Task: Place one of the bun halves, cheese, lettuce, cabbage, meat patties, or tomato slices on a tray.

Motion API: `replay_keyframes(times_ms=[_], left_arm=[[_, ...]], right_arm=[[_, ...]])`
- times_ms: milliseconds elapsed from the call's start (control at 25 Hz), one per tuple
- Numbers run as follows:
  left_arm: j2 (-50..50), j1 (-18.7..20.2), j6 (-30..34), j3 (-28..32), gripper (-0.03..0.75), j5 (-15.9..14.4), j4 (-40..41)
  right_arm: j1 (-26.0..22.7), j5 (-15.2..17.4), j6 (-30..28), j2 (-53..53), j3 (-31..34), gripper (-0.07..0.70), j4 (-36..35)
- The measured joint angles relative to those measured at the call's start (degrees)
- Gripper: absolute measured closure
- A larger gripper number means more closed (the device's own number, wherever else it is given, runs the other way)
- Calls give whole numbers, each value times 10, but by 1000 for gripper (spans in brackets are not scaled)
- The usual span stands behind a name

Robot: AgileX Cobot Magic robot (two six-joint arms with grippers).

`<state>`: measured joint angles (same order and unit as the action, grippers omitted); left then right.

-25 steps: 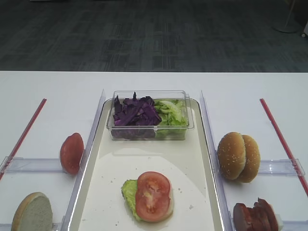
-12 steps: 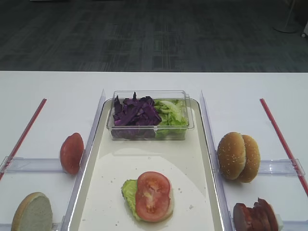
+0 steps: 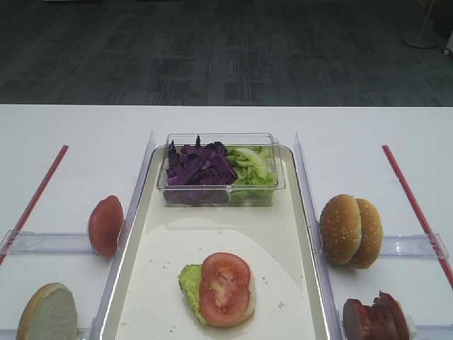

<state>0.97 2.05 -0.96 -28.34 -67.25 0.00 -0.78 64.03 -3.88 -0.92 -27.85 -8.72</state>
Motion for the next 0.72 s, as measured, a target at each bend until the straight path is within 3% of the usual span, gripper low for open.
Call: replay_keyframes(times_ms=[720], left_arm=[[0, 0, 0, 0, 240, 0, 0]], right_arm=[[0, 0, 0, 0, 0, 148, 0]])
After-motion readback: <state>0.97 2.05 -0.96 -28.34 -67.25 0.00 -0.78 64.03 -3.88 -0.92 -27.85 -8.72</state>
